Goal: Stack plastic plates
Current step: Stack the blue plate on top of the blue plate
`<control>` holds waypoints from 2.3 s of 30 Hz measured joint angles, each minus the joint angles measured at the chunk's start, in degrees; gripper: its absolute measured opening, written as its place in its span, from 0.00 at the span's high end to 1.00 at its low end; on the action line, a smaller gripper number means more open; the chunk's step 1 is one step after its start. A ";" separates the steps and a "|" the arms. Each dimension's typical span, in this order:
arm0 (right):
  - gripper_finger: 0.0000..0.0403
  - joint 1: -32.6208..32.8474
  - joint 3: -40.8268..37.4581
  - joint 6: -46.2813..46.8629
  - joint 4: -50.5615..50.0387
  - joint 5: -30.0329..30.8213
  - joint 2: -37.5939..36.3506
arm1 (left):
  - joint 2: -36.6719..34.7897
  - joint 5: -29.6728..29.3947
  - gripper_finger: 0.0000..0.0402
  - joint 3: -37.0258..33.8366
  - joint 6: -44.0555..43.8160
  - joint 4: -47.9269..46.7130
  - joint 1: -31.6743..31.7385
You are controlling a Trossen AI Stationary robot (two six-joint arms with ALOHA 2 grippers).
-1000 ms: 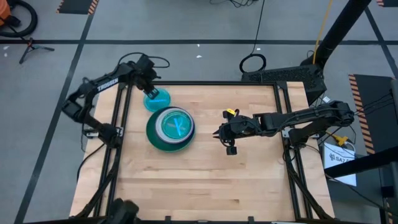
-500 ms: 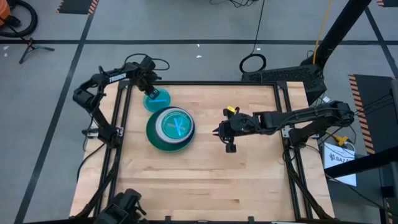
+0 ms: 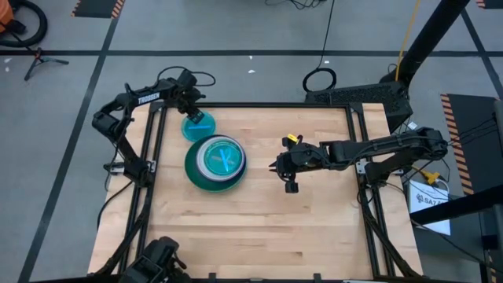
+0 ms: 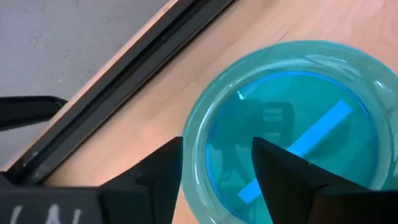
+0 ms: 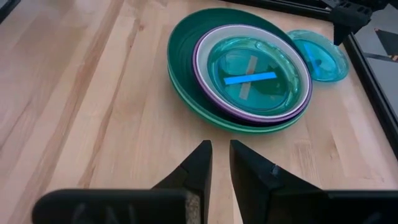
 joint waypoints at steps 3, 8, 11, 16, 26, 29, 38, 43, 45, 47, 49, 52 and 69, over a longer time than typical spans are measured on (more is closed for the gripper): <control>0.88 0.00 0.00 0.69 -0.01 -0.02 0.00 | 0.00 -0.06 0.50 0.00 0.21 0.45 0.05; 0.88 -0.01 -0.02 0.77 -0.04 -0.04 0.00 | 0.00 -0.28 0.50 0.00 0.14 0.96 0.64; 0.88 0.00 -0.02 0.99 -0.10 -0.04 0.00 | 0.07 -0.28 0.50 0.00 0.10 0.92 1.21; 0.88 0.00 -0.02 1.87 -0.50 -0.06 0.00 | 1.77 -0.30 0.50 0.00 0.01 0.92 2.07; 0.88 0.00 -0.02 2.30 -0.59 -0.07 0.00 | 6.27 -0.30 0.50 0.00 -0.01 0.92 2.14; 0.88 0.00 -0.02 2.30 -0.60 -0.07 0.00 | 6.38 -0.28 0.50 0.00 -0.01 0.92 2.14; 0.88 0.02 -0.02 2.32 -0.64 -0.07 0.21 | 6.40 -0.30 0.61 0.02 0.47 0.95 2.14; 0.88 0.02 -0.04 2.32 -0.53 -0.07 0.95 | 6.40 -0.32 0.72 0.02 0.43 0.97 2.14; 0.88 0.02 -0.09 2.32 -0.94 -0.07 0.98 | 6.40 -0.32 0.75 0.02 0.41 1.02 2.14; 0.88 0.02 -0.09 2.32 -0.76 -0.07 0.98 | 6.43 -0.32 0.77 0.02 0.41 1.04 2.14; 0.88 0.02 -0.09 2.32 -0.81 -0.07 0.98 | 6.43 -0.32 0.79 0.02 0.45 1.06 2.14; 0.88 0.02 -0.09 2.32 -0.76 -0.07 0.98 | 6.43 -0.32 0.82 0.02 0.45 1.10 2.14; 0.88 0.02 -0.09 2.32 -0.74 -0.07 0.98 | 6.36 -0.31 0.98 0.65 0.30 2.01 2.19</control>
